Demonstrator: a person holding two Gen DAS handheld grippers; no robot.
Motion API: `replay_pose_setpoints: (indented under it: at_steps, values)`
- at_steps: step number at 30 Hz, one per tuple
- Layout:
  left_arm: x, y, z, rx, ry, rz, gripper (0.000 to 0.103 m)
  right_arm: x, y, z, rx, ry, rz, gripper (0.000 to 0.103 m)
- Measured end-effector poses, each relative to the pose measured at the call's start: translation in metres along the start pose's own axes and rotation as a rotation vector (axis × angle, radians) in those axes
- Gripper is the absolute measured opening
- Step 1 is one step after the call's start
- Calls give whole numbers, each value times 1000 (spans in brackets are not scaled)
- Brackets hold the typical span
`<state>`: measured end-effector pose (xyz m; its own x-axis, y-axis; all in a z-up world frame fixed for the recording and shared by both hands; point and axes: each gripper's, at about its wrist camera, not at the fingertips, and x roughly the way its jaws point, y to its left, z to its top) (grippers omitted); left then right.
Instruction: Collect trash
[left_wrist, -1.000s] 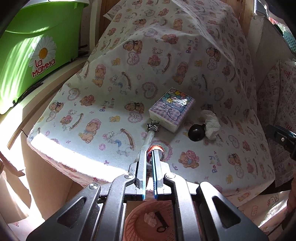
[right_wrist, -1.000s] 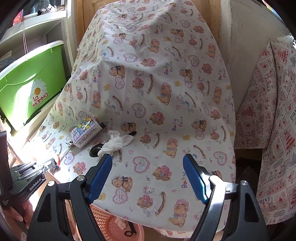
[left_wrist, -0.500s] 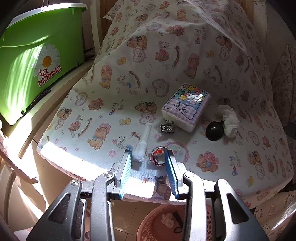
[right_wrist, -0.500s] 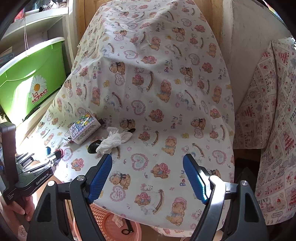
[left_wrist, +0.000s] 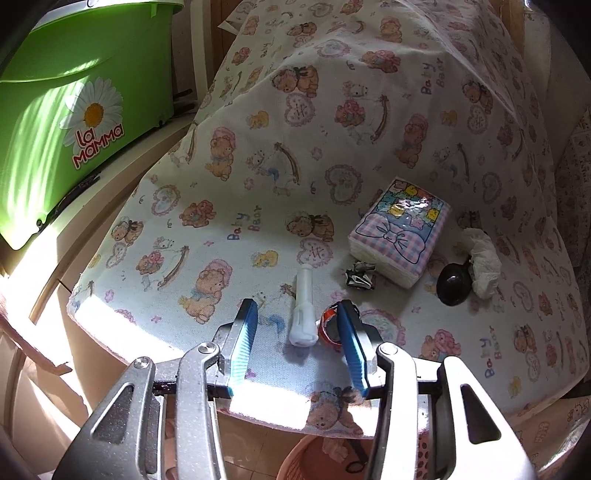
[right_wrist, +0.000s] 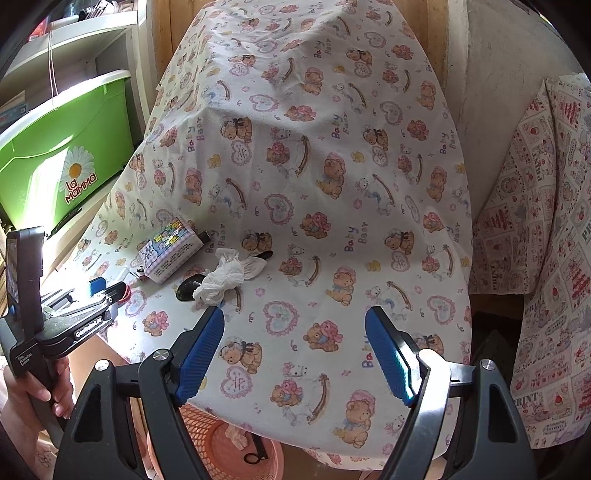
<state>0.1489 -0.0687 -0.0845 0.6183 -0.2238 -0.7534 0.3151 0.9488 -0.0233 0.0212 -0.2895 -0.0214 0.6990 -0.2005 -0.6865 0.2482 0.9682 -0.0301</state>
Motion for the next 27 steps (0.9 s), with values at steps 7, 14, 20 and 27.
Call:
replay_pose_setpoints:
  at_steps: [7, 14, 20, 27]
  values:
    - [2, 2, 3, 12, -5, -19, 17, 2, 2, 0, -9, 7, 3, 81]
    - [-7, 6, -1, -23, 1, -66, 12, 2, 3, 0, -6, 7, 0, 81]
    - [-28, 13, -5, -67, 25, -139, 12, 2, 1, 3, 12, 7, 17, 81]
    - [-50, 7, -16, -44, 122, -173, 12, 1, 9, 1, -1, 19, 62, 81]
